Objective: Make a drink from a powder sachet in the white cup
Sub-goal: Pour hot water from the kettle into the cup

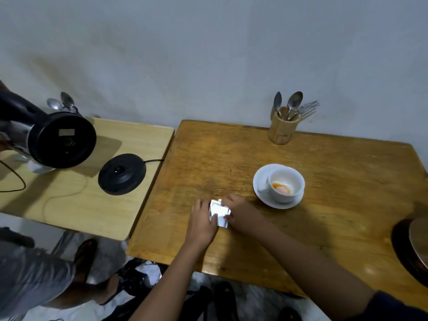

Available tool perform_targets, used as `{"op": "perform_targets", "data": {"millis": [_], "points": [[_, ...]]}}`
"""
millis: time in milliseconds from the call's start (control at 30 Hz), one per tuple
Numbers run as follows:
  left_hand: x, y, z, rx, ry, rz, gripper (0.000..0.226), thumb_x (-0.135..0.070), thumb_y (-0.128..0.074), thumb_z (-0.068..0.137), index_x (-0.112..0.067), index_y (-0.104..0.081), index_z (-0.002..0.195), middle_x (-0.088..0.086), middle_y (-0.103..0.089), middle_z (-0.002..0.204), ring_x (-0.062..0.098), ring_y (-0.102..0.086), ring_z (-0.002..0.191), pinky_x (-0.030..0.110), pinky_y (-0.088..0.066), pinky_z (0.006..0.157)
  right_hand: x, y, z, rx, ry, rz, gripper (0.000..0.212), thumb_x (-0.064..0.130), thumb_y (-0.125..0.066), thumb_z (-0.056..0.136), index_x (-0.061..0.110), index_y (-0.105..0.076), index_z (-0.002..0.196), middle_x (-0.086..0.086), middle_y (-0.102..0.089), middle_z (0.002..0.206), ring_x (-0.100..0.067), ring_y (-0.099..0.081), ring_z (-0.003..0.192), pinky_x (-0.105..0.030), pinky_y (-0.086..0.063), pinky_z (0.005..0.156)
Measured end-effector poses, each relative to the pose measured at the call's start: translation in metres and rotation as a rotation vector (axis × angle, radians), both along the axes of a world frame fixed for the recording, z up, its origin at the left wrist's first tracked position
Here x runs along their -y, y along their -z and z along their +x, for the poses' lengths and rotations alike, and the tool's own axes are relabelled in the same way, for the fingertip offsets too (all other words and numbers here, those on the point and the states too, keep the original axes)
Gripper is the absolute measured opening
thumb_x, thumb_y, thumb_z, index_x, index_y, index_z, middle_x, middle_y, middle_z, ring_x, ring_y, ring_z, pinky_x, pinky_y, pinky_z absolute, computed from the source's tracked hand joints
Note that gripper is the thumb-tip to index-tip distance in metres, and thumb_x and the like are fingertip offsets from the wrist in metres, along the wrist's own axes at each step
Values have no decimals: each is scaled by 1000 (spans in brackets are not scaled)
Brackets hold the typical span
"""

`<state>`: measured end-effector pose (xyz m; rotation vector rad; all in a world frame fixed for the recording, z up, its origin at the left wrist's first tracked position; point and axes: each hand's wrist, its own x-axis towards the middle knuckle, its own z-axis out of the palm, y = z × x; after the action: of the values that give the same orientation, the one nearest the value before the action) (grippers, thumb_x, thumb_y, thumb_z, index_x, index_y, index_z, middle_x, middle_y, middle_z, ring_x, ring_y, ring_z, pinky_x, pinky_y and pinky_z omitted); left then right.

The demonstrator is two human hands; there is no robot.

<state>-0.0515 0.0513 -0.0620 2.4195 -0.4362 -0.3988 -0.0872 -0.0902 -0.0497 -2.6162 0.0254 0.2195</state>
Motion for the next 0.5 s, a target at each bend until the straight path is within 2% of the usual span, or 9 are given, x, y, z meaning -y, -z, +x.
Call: {"op": "perform_targets", "data": {"millis": [133, 300, 433, 500], "points": [[-4, 3, -6, 87, 58, 103, 48, -26, -44, 91, -13, -38, 137, 4, -40, 137, 21, -39, 124, 31, -38, 99, 1, 5, -6, 27, -17, -60, 36, 13, -59, 86, 8, -56, 122, -12, -53, 121, -26, -48, 112, -33, -45, 81], [-5, -1, -9, 127, 129, 199, 50, -24, -39, 91, -10, -33, 139, 7, -37, 142, 24, -37, 127, 34, -39, 100, 2, 10, -17, 46, -46, -74, 39, 10, -55, 85, 6, -55, 124, -13, -54, 123, -28, -49, 113, -36, -47, 83], [0, -6, -8, 108, 168, 295, 47, -22, -42, 88, -7, -38, 132, 10, -40, 137, 26, -40, 121, 32, -38, 99, 8, -9, -21, 4, -13, -2, 37, 6, -46, 86, 4, -54, 123, -16, -54, 120, -31, -50, 113, -35, -41, 91], [7, -12, -3, 60, 152, 372, 43, -20, -46, 85, -6, -42, 125, 11, -42, 133, 28, -41, 119, 32, -36, 99, 17, -32, -24, 8, 45, 22, 32, 10, -47, 87, 7, -55, 118, -13, -55, 117, -28, -53, 110, -38, -46, 88]]}}
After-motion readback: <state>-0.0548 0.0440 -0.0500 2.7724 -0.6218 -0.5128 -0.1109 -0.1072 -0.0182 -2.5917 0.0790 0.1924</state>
